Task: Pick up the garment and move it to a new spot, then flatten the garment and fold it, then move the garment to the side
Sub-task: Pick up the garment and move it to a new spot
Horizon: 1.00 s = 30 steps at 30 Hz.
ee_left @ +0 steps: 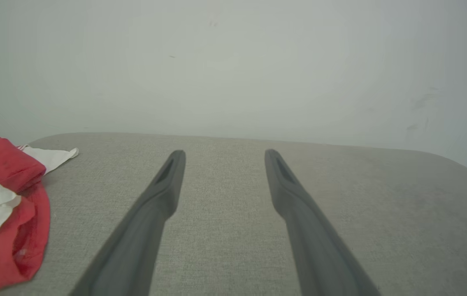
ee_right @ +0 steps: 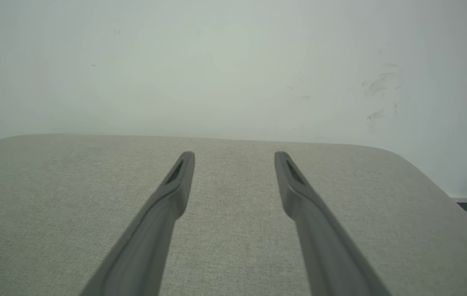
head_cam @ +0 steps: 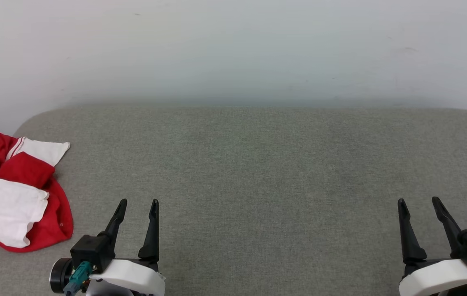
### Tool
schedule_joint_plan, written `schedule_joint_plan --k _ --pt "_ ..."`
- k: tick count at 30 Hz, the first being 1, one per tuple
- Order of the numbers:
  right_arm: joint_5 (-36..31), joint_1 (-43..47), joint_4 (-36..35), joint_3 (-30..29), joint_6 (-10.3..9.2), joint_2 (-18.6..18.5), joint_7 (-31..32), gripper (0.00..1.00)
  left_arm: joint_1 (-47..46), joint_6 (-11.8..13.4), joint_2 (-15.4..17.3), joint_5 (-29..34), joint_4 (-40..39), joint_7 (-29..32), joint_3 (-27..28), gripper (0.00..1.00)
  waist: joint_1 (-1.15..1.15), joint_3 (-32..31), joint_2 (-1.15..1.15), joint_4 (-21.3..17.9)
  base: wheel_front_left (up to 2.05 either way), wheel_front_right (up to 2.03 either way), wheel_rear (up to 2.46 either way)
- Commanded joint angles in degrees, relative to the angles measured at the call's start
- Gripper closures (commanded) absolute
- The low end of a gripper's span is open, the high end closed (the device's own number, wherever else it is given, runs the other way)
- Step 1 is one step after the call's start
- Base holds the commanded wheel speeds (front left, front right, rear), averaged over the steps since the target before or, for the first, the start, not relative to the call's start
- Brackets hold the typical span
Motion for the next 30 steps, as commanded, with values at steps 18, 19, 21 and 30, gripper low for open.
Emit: schedule_joint_plan --k 18,19,21,30 --pt "-0.42 -1.18 -0.95 2.01 -0.02 0.11 -0.88 0.00 -2.24 0.24 0.88 1.20 1.39 -0.24 3.86 0.00 0.00 0.75 0.00 14.08 0.00 0.00 0.00" --pt "-0.17 -1.28 -1.01 2.22 -0.02 0.12 -1.12 0.00 -2.36 0.23 1.05 1.46 1.36 -0.23 4.25 0.00 0.00 0.77 0.00 15.09 0.00 0.00 0.00" --pt "-0.16 -1.43 -0.91 2.58 -0.02 0.12 -1.01 0.00 -2.52 0.27 1.38 1.83 1.38 -0.24 4.77 0.00 0.00 0.85 0.00 17.13 0.00 0.00 0.00" --pt "0.06 -1.63 -0.56 3.80 -0.02 0.12 -1.54 0.00 -2.73 0.22 2.29 2.68 1.01 -0.23 6.46 0.00 0.00 1.00 0.00 25.51 0.00 0.00 0.00"
